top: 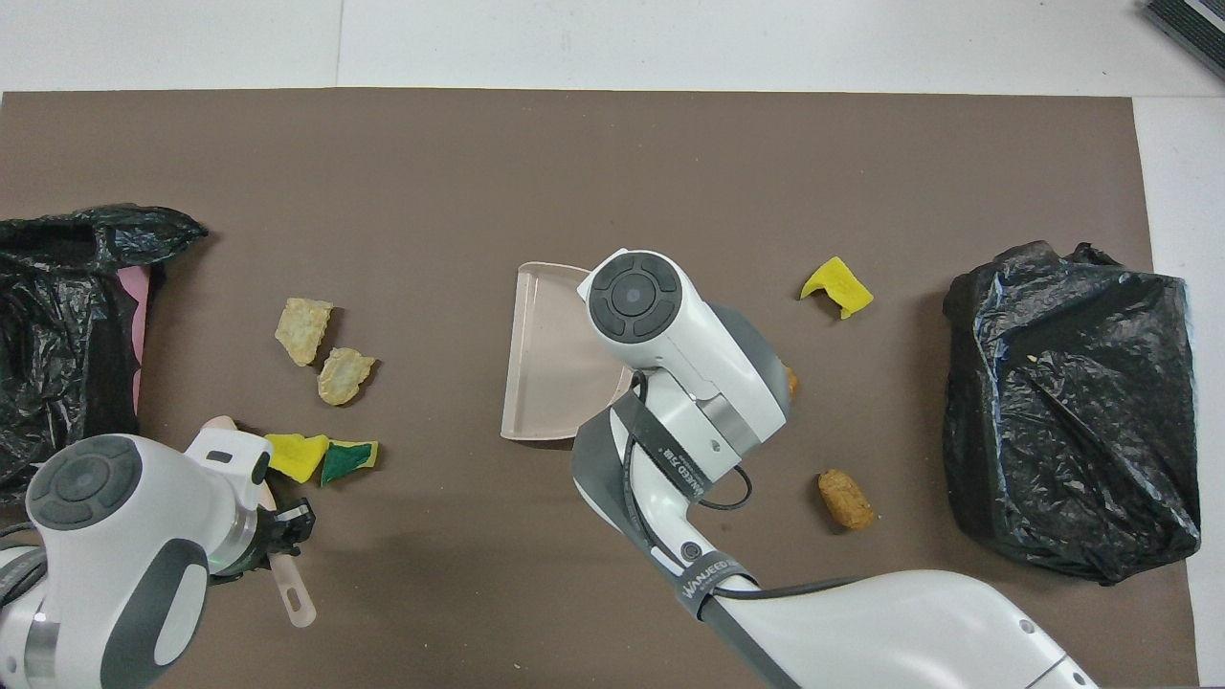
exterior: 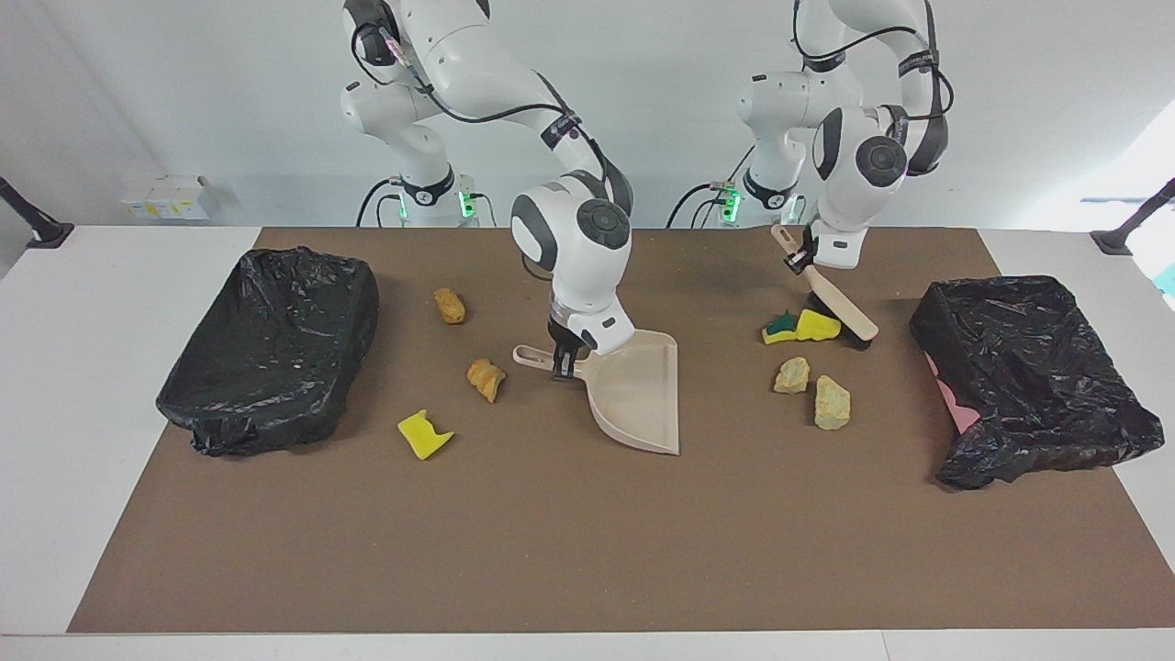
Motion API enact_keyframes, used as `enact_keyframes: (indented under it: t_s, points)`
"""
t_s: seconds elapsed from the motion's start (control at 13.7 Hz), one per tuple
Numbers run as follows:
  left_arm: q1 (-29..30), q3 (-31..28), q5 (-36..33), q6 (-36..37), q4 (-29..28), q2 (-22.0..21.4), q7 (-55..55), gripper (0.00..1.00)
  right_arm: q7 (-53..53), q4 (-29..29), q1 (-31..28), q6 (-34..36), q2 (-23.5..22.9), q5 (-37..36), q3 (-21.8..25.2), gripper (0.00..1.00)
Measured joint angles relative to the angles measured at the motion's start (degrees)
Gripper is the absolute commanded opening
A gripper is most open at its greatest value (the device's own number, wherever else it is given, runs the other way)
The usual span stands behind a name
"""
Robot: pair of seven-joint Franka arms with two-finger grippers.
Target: Sweep and dump trash in bin
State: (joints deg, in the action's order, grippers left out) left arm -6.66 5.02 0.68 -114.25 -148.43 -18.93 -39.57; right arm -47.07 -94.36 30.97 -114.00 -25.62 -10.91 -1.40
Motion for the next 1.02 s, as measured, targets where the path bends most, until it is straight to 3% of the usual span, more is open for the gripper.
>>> enact_keyframes:
  t_s: [0.44, 1.02]
  points:
    - [-6.4, 0.2, 5.6, -6.4, 2.5, 3.0, -6.4, 0.00, 0.0, -0.3, 0.0, -0.2, 0.0, 0.0, 0.0, 0.00]
    - [-11.7, 0.5, 10.7, -14.0, 18.3, 18.6, -12.3, 0.00, 0.0, -0.5, 0.0, -0.4, 0.0, 0.0, 0.0, 0.00]
